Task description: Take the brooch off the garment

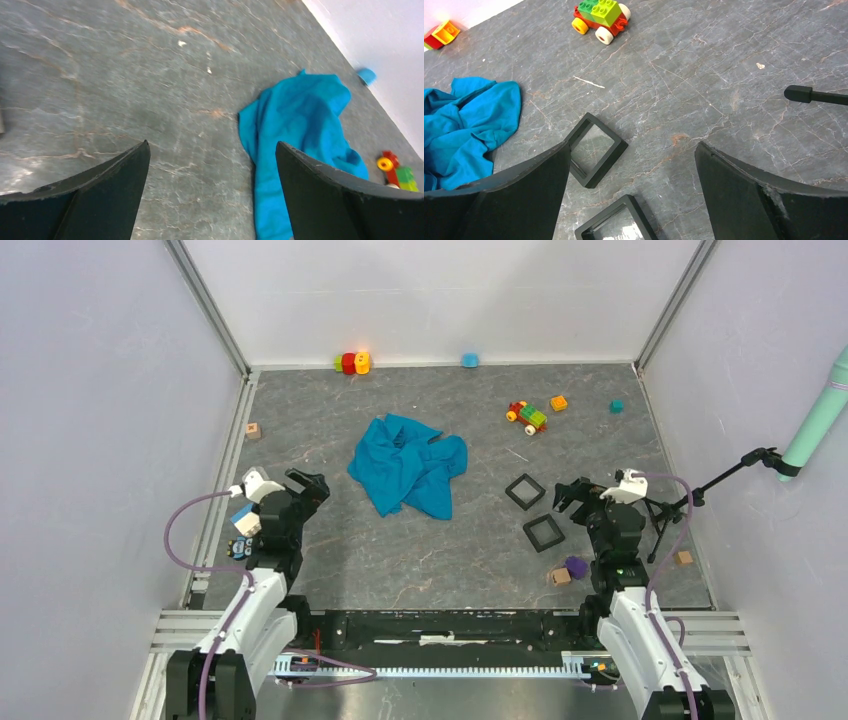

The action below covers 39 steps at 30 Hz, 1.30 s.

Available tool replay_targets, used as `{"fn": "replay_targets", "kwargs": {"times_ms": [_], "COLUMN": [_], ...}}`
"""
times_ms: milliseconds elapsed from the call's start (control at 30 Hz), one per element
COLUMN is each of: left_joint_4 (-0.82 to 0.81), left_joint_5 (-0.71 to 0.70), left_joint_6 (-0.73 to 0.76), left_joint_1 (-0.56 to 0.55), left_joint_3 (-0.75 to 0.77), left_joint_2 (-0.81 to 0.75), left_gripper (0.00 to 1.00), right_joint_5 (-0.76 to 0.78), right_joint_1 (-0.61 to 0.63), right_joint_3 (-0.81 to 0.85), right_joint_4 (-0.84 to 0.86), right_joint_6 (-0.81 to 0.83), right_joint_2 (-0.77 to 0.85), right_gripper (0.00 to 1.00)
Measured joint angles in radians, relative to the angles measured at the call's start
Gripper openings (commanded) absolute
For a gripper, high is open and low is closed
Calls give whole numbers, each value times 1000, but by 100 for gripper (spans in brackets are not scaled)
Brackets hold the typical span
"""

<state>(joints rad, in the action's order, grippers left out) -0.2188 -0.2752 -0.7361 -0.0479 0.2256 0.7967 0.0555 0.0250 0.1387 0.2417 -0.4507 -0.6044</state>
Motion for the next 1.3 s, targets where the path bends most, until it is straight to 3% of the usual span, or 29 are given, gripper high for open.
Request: {"fn": "replay_targets", "kwargs": {"times_ms": [233,400,533,600,833,1067,1300], "left_joint_4": [-135,-219,-254,-253,-169,-39,38], "left_joint_5": [278,418,463,464,327,131,63], "left_joint_6": [20,35,56,78,204,288,308], "left_joint_1": [0,-15,-90,-165,-405,-502,-536], "left_joint_3": [-56,-40,-13,8,149,225,261], "left_joint_2": [11,174,302,332,376,426,477], "left_gripper": [100,100,100,100,93,90,90], "right_joint_5": [-137,-219,-225,-204,-92,-5,45], "right_joint_1": [-1,21,111,184,409,587,717], "right_joint_3": [7,72,150,203,385,552,676], "right_joint_4": [3,-4,-4,-8,-34,-71,-93], "right_joint_6": [33,58,75,87,145,170,164], "right_joint_2": [-89,-222,-310,-370,-599,-871,-1054], "right_gripper": [98,98,98,99,83,78,73]}}
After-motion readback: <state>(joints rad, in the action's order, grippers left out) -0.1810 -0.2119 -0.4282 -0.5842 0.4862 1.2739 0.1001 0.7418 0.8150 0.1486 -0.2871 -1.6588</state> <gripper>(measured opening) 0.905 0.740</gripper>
